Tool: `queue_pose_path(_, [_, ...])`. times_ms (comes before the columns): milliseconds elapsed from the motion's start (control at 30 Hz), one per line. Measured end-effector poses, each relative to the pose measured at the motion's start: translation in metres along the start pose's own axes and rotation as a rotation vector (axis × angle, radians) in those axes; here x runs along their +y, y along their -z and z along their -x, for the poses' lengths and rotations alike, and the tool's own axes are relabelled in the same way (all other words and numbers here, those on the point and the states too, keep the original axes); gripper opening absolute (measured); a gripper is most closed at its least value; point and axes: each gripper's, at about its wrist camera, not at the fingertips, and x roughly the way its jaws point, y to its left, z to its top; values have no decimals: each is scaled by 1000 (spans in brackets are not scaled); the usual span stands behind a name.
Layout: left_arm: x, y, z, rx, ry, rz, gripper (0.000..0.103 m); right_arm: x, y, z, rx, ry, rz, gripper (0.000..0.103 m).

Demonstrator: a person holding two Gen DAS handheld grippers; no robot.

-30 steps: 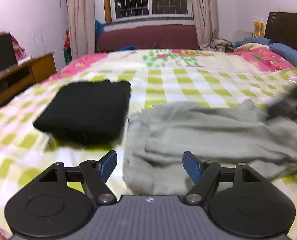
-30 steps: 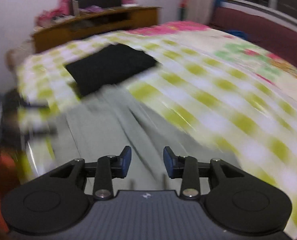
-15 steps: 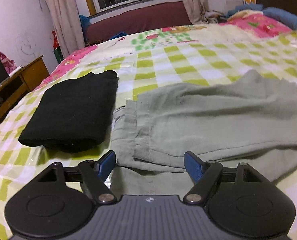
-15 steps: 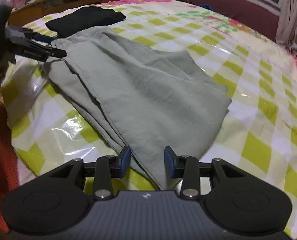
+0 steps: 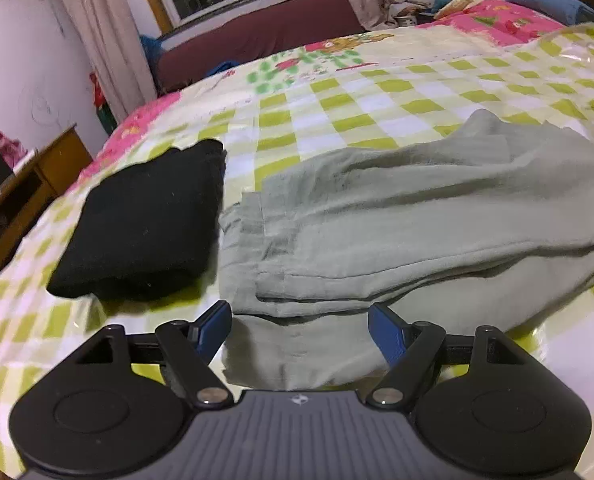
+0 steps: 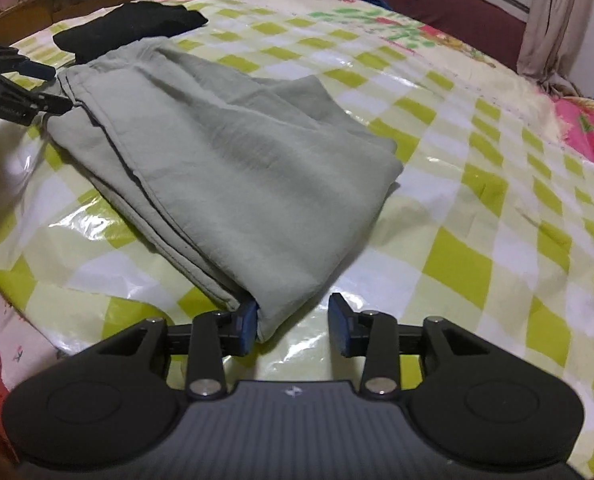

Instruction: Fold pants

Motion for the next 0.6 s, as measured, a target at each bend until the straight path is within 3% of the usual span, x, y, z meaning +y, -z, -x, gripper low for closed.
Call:
queue_pose_path(100, [-4,2,-2,-12,-6,-46,88,6,-2,-3,-12,-11,5,39])
queue_pose_path(233, [-7,6,5,-49,-24,-117,89,25,-7,-5,-16,33,105,40])
queue_pose_path(367, [-2,13,6,-69,-21,-115,89,22,-16,10,-16,49,93,40])
queue_pose_path(500, [5,13,8,-93,-6,-94,89,41,-44,25,-97,-5,138,42])
queue_pose_path(600, [12,18,12,-97,-5,-66,89,72,-74,16,-183,-74,214,51])
